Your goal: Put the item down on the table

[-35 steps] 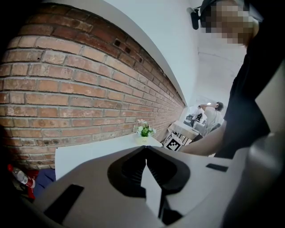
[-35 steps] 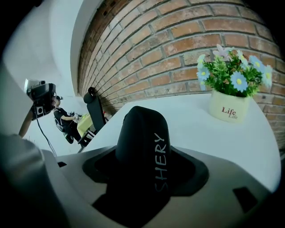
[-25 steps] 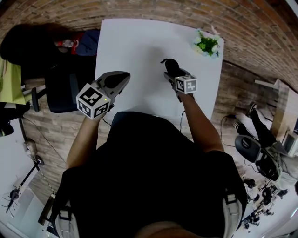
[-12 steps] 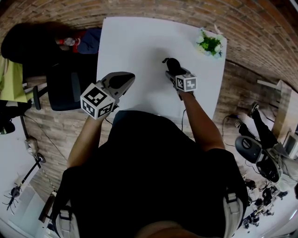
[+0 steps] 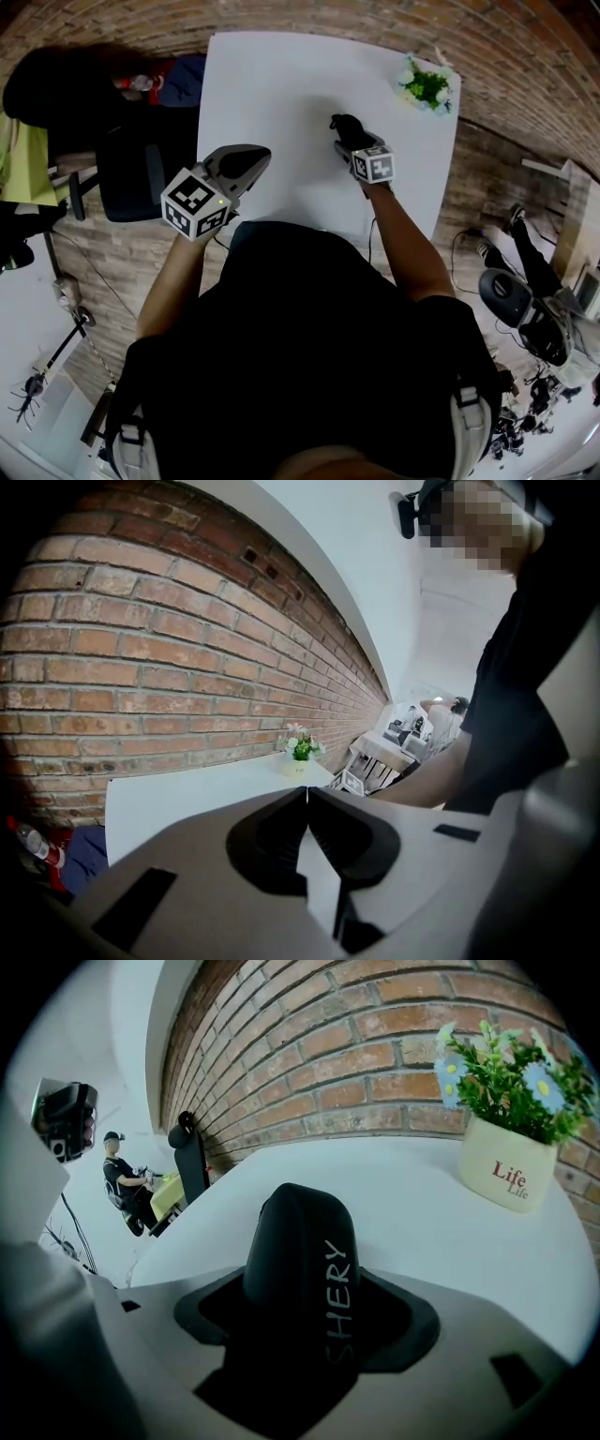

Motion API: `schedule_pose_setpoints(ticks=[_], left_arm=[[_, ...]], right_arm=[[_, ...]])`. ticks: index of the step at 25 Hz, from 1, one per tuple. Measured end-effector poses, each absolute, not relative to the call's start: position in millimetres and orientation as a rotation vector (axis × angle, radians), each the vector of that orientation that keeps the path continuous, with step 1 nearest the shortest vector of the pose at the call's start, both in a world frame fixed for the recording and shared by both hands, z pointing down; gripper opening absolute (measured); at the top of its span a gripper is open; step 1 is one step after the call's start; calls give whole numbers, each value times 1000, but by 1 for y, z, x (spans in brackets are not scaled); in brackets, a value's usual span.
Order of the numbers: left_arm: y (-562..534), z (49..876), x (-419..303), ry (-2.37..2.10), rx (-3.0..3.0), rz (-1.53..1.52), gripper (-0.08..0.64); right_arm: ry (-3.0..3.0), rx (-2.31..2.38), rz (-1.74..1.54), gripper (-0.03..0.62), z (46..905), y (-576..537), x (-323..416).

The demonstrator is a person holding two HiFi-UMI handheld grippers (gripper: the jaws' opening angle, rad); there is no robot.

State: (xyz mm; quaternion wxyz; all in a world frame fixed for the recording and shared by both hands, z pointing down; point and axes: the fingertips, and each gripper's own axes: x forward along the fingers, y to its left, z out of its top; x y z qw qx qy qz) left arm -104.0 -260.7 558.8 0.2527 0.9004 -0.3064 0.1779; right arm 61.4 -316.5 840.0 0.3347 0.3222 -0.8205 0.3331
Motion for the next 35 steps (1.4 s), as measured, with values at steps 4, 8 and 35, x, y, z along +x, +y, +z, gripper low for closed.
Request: schedule_pose_setpoints(ticks=[4,8,35], left_arm=[[-260,560,-105,-830,2446,485,12],[-260,560,-106,-828,2445,485,12],[-257,559,-108,-837,2447,466,12]], right_arm=[[-2138,836,856,354,842,-315,61],[-2137,829,818,354,843,-316,59],[-2083,869,733,354,853,-312,60]])
